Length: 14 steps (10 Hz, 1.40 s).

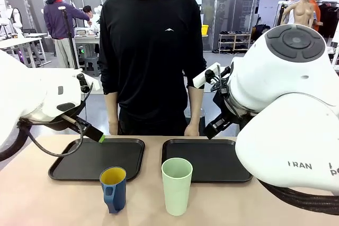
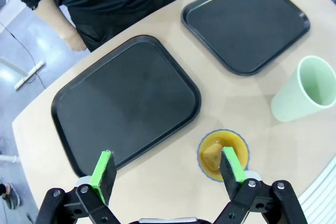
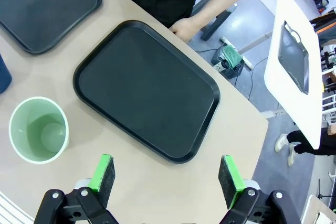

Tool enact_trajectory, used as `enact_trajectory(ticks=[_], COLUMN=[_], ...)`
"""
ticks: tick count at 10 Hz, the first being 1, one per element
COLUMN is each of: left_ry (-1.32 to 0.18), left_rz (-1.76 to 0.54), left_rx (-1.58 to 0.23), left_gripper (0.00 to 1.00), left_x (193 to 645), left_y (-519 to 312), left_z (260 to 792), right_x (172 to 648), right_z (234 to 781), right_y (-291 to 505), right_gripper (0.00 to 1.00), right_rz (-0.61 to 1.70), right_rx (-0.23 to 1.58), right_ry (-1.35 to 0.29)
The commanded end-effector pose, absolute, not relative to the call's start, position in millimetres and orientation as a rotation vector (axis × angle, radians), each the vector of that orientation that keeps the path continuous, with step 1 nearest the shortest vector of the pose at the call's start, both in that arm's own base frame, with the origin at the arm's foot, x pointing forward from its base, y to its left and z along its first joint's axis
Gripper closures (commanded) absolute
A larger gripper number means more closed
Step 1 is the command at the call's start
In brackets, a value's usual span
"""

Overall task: Sort and store the cups by type.
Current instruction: Pick up the Reusable plastic cup.

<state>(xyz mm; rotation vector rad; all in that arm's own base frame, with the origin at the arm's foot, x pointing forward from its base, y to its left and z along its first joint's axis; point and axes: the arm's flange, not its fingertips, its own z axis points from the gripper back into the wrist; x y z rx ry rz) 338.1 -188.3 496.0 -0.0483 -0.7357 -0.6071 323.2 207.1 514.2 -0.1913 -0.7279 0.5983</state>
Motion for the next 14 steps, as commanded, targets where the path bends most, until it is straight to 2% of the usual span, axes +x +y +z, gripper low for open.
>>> enact_trajectory(ticks=[1, 4, 7, 14], left_ry=[-0.733, -0.624, -0.616, -0.559], left_rz=[-0.545, -0.407, -0.355, -0.316], left_rx=[0.003, 0.016, 0.056, 0.042], left_gripper=[0.0, 0.0, 0.0, 0.0], left_x=[345.2, 388.1, 429.5, 459.2], left_y=[-169.8, -127.0, -83.0, -60.1], left_z=[480.9, 451.7, 416.5, 391.7], right_x=[342.4, 389.3, 426.1, 453.9], right_z=[505.4, 476.1, 435.9, 401.1], right_y=[186.7, 134.9, 85.7, 52.0], right_gripper=[0.0, 0.0, 0.0, 0.0], right_rz=[0.533, 0.397, 0.338, 0.275], right_rx=[-0.188, -0.236, -0.287, -0.216], right_ry=[-0.76, -0.668, -0.57, -0.512])
